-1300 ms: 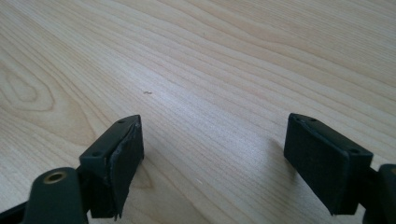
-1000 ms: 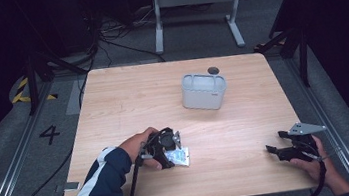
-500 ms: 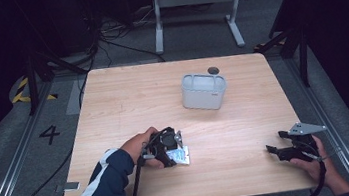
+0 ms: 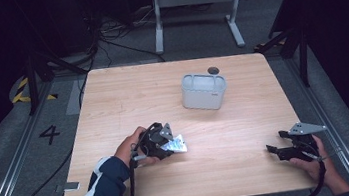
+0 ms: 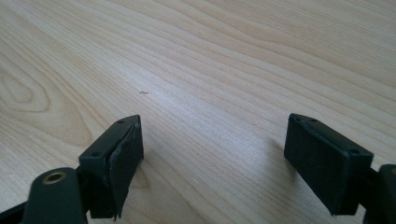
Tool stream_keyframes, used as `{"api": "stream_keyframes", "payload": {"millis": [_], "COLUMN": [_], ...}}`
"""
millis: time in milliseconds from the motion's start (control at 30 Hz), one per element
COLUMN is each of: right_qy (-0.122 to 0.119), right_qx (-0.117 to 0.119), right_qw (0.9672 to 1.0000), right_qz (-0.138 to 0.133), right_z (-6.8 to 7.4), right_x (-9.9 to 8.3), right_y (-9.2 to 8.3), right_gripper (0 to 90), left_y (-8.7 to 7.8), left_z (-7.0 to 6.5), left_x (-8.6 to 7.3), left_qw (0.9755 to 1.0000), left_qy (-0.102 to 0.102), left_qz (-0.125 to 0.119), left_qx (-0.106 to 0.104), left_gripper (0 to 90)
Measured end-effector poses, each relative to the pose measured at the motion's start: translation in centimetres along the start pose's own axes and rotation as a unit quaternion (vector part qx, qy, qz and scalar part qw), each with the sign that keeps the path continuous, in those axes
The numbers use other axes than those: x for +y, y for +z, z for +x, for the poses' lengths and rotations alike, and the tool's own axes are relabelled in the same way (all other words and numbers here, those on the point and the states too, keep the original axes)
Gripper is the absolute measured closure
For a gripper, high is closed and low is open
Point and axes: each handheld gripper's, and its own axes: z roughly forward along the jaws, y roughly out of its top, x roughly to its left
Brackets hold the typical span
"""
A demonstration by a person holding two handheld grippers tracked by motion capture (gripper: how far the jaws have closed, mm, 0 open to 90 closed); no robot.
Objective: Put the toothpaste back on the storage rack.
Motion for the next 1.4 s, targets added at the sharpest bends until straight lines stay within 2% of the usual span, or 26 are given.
{"api": "stream_keyframes", "payload": {"millis": [100,267,400,667,800,833,933,1067,1100,1200,1233,1400], "right_qy": [0.001,0.002,0.003,0.001,0.002,0.002,0.002,0.002,0.002,0.003,0.004,0.004], "right_qx": [0.000,0.000,0.000,0.001,-0.001,-0.001,-0.001,-0.002,-0.001,-0.002,-0.002,-0.003], "right_qw": [1.0000,1.0000,1.0000,1.0000,1.0000,1.0000,1.0000,1.0000,1.0000,1.0000,1.0000,1.0000], "right_qz": [0.000,0.001,0.000,0.001,0.001,0.001,0.001,0.001,0.001,0.001,0.001,0.001], "right_z": [0.0,0.0,0.0,-0.2,-0.2,-0.2,-0.2,-0.2,-0.2,-0.1,-0.1,-0.1], "right_x": [0.0,0.0,0.1,0.2,0.3,0.3,0.3,0.3,0.3,0.3,0.3,0.2], "right_y": [0.0,0.0,0.0,0.2,0.4,0.4,0.3,0.3,0.3,0.3,0.3,0.2], "right_gripper": [20.1,19.8,19.8,19.2,19.2,19.2,19.4,19.4,19.4,19.4,19.4,19.5], "left_y": [-0.9,-1.8,-2.2,-2.9,-3.6,-3.7,-4.0,-4.3,-4.4,-4.7,-4.8,-5.1], "left_z": [0.2,0.5,0.4,0.2,0.3,0.3,0.4,0.4,0.5,0.9,0.9,1.5], "left_x": [-0.6,-0.9,-0.9,-0.7,-0.5,-0.4,-0.2,0.2,0.3,0.7,0.8,1.6], "left_qw": [0.9995,0.9968,0.9960,0.9924,0.9887,0.9871,0.9844,0.9809,0.9807,0.9764,0.9760,0.9696], "left_qy": [-0.014,-0.033,-0.035,-0.048,-0.057,-0.063,-0.066,-0.075,-0.073,-0.084,-0.084,-0.099], "left_qz": [-0.028,-0.068,-0.075,-0.104,-0.129,-0.137,-0.151,-0.168,-0.169,-0.187,-0.189,-0.214], "left_qx": [0.007,0.026,0.034,0.045,0.050,0.054,0.062,0.063,0.066,0.068,0.069,0.065], "left_gripper": [64.0,64.9,65.3,65.5,65.5,65.5,65.6,65.8,65.7,65.8,65.9,66.0]}}
